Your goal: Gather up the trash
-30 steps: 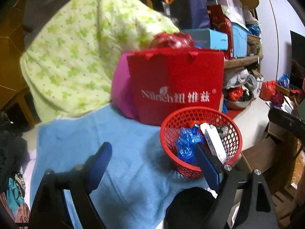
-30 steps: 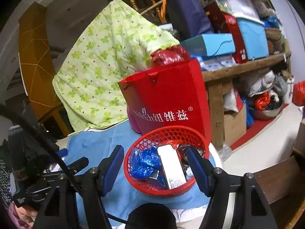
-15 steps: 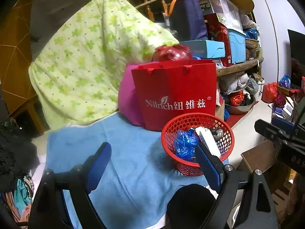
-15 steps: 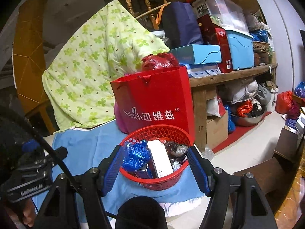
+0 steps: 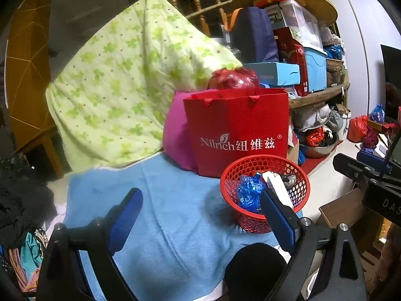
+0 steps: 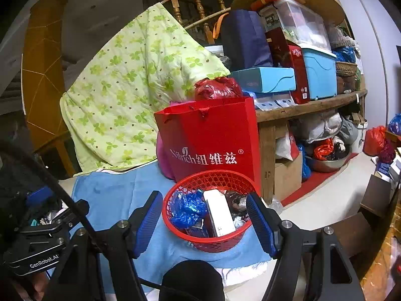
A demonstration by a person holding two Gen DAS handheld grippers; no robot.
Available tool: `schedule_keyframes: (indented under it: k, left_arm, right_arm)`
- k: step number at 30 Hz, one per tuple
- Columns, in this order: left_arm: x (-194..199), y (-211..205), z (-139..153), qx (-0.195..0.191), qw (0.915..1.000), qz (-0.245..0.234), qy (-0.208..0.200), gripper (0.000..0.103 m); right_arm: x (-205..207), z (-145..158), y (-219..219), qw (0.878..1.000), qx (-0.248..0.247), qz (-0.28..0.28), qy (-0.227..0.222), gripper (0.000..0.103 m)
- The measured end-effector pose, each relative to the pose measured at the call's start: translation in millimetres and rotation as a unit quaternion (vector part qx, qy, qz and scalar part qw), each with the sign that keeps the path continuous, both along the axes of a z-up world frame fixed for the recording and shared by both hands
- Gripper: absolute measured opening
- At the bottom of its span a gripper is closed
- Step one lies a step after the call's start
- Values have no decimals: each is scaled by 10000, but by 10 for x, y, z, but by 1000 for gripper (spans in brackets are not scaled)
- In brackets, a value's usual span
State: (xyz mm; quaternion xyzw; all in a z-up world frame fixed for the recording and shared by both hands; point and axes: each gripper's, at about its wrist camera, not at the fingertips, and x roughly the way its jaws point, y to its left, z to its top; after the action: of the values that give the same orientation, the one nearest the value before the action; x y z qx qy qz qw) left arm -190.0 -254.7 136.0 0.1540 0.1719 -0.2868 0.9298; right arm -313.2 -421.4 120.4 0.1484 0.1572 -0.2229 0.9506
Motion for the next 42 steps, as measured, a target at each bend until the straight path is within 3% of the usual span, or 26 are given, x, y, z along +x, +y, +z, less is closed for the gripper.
schedule_keyframes:
  k: [42]
  left_arm:
    - [77,234,-25,-45,9998,190,-12,94]
  right_arm:
    - [146,-5,186,9998,-24,216,30,74]
